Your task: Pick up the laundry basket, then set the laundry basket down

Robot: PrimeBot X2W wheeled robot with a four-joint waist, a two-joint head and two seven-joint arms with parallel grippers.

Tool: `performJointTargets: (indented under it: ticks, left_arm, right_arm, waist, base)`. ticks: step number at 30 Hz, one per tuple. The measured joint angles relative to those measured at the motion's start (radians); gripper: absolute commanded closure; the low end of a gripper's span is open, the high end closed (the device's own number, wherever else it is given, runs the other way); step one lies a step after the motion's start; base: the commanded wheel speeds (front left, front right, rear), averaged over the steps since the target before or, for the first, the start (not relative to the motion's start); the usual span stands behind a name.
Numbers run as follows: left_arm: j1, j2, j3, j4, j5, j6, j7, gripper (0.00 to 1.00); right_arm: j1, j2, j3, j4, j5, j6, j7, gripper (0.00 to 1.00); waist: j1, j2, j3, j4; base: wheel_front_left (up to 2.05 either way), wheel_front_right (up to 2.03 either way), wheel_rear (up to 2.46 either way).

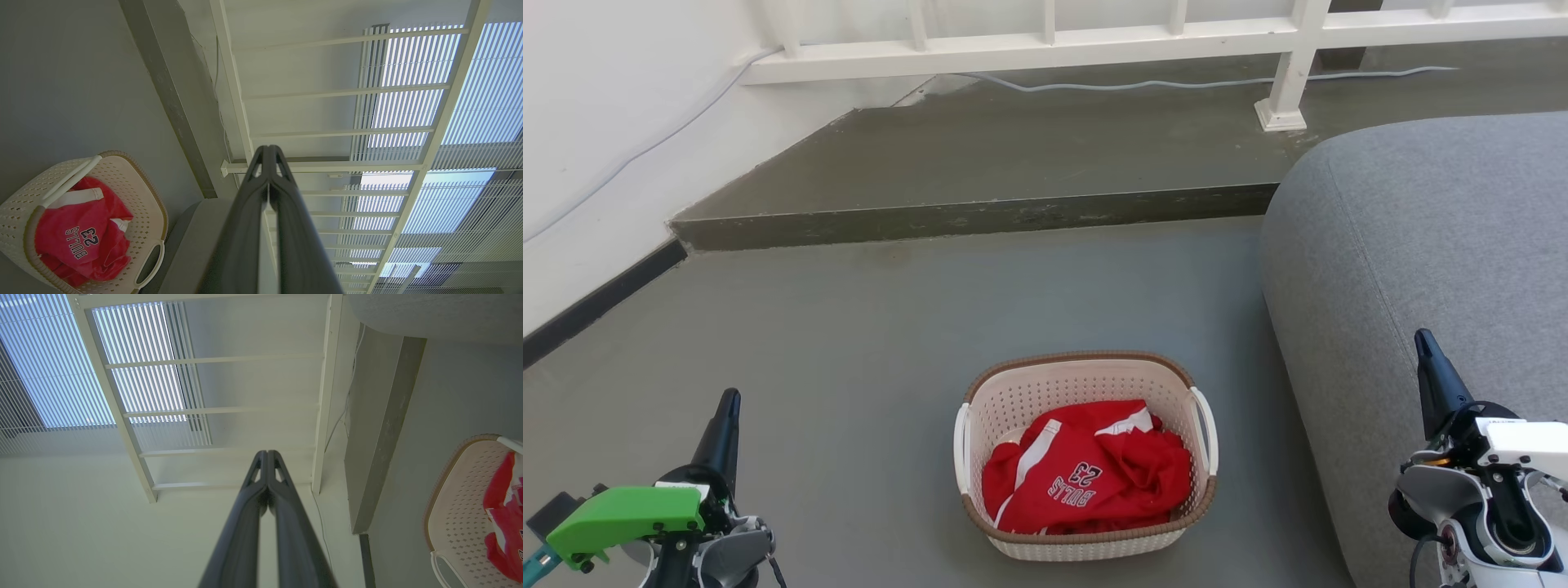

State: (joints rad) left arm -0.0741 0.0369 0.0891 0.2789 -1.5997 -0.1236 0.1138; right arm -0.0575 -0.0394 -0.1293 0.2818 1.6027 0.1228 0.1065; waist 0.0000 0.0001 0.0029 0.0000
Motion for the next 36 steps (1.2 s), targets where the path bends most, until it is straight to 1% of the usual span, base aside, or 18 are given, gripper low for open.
performJointTargets:
  ticks: [36]
  left_arm:
    - [0.0, 0.0, 0.0, -0.001, 0.0, 0.0, 0.0, 1.0]
  right_arm:
    - [0.0, 0.0, 0.0, 0.0, 0.0, 0.0, 0.0, 1.0]
  waist:
    - [0.0, 0.0, 0.0, 0.0]
  base:
    - [0.0, 0.0, 0.0]
